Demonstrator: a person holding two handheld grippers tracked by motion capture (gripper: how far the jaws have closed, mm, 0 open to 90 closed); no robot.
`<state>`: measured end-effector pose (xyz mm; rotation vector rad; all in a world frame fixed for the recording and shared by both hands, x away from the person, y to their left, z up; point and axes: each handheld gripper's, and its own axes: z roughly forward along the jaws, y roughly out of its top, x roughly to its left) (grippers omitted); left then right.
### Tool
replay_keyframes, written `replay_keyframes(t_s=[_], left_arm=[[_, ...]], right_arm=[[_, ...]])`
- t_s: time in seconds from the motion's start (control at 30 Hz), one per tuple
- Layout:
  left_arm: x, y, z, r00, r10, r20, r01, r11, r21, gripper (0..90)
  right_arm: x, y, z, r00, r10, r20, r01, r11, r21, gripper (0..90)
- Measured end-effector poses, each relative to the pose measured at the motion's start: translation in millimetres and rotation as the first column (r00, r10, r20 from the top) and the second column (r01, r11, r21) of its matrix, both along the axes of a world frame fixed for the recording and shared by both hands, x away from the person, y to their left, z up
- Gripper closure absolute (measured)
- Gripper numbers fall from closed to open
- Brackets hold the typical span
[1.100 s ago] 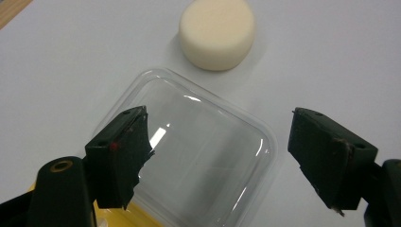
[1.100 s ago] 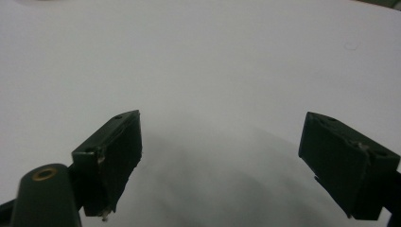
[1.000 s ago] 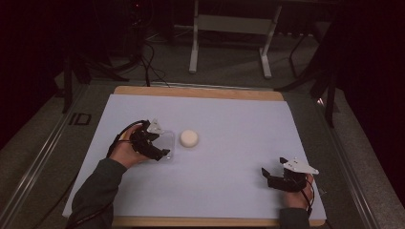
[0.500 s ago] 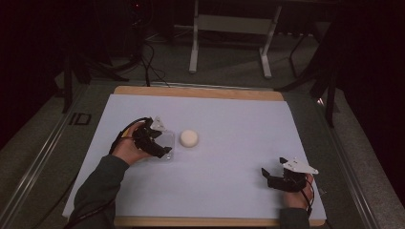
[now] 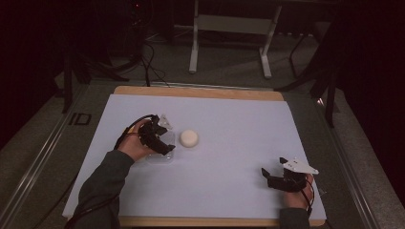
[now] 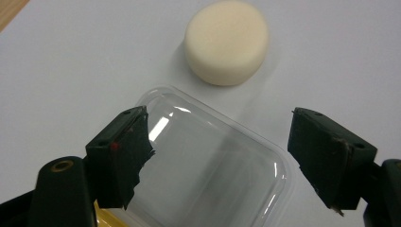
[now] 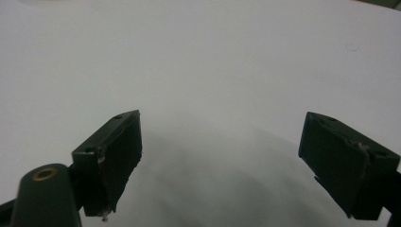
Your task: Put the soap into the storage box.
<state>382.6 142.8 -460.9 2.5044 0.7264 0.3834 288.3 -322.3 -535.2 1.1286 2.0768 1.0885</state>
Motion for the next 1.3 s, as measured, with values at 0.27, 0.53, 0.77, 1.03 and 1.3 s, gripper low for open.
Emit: replay_keyframes(t_s=[0.27,0.53,0.77,1.03,1.3], left_arm=[[6.8,-2.1,-2.0,0.9999,0.015,-0.007,-0.015,0.9999,-0.007,22.1],[13.5,-9.4,-7.5,0.9996,0.012,-0.024,-0.012,0.9999,-0.003,22.0],[17.1,-15.9,-11.7,0.9993,0.004,-0.037,-0.004,1.0,-0.001,21.8],[24.1,-21.4,-16.4,0.9984,-0.007,-0.057,0.007,1.0,0.001,20.5],[30.3,-28.0,-16.8,0.9975,-0.009,-0.07,0.009,0.9999,-0.009,18.3]], right_arm=[[-0.1,0.1,0.0,1.0,0.001,0.001,-0.001,1.0,0.0,14.1],[-0.1,0.0,0.0,1.0,0.003,0.002,-0.003,1.0,-0.001,14.1],[-0.1,0.0,0.0,1.0,0.004,0.002,-0.004,1.0,0.0,14.1],[-0.2,0.0,0.0,1.0,0.004,0.003,-0.004,1.0,-0.001,14.1],[-0.2,-0.1,0.0,1.0,0.004,0.002,-0.004,1.0,0.0,14.1]])
